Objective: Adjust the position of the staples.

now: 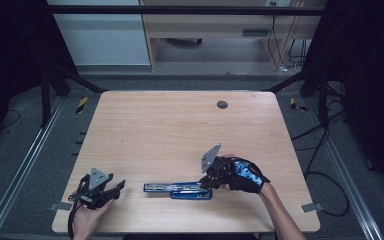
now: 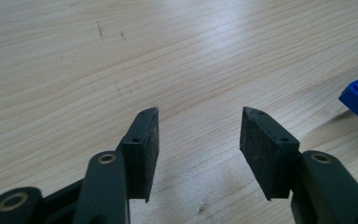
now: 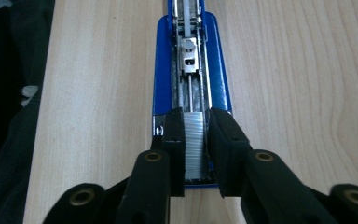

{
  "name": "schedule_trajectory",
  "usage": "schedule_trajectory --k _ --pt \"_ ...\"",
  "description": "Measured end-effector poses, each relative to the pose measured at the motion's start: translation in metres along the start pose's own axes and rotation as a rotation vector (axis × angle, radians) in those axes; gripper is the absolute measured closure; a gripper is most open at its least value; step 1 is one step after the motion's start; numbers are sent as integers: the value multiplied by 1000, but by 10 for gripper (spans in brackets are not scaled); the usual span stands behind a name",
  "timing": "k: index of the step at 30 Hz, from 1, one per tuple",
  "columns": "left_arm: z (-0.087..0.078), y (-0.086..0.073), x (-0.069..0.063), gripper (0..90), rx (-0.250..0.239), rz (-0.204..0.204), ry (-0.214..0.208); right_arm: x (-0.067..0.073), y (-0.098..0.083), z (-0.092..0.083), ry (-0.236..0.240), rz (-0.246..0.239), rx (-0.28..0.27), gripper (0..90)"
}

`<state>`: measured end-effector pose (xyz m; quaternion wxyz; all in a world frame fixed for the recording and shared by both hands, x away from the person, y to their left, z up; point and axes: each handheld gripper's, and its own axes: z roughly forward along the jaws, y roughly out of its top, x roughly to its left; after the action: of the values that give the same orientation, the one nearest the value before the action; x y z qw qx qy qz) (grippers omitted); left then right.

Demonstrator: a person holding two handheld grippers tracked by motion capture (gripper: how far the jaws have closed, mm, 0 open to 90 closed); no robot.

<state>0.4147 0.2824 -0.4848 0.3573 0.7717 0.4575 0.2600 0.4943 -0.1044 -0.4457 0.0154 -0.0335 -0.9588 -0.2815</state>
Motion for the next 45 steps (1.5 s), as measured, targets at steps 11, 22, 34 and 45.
schedule_trajectory --k 11,22,34,45 --pt "-2 1 0 473 -17 -12 -7 3 -3 -6 -66 66 -61 775" --pt "-5 5 -3 461 -39 -25 -27 16 -7 -16 -205 192 -174 744" --pt "-10 18 -17 449 -98 -24 -86 35 -20 -23 -316 338 -306 732" --pt "-10 29 -31 431 -116 -3 -139 55 -37 -26 -376 436 -370 743"
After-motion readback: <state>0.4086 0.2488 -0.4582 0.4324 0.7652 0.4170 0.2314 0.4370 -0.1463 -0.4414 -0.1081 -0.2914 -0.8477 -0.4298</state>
